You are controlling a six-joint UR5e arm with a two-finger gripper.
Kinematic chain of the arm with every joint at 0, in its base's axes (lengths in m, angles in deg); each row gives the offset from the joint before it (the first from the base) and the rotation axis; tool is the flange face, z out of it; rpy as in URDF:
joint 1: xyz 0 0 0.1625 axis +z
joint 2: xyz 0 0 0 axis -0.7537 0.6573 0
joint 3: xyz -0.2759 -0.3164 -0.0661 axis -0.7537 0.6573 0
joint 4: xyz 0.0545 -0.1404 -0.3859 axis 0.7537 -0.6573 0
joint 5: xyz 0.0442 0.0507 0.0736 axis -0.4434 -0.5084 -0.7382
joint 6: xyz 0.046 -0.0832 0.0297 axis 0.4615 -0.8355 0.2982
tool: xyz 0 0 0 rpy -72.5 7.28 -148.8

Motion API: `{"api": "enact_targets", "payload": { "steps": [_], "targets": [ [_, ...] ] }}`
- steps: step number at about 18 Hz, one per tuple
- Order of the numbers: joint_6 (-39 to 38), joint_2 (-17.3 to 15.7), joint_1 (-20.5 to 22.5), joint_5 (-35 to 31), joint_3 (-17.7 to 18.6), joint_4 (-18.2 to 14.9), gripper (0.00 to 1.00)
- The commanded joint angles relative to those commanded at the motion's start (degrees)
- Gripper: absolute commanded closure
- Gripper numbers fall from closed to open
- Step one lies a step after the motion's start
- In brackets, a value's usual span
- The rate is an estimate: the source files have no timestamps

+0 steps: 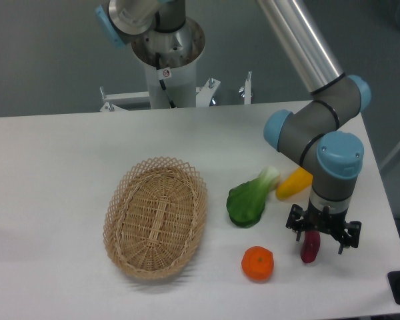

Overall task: Pick up the sweet potato from the table
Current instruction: 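Lower the gripper around the sweet potato and close on it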

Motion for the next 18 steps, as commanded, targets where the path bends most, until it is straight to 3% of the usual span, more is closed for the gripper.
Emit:
{"api": "enact_targets", "payload": {
  "steps": [13,18],
  "targets": [
    [-0.17,1.93,-1.85,-2.72,0.79,0.35,0.0],
    [-0.26,2.29,-2.29,-4.48,2.2,3.6,0.0]
  ]
}}
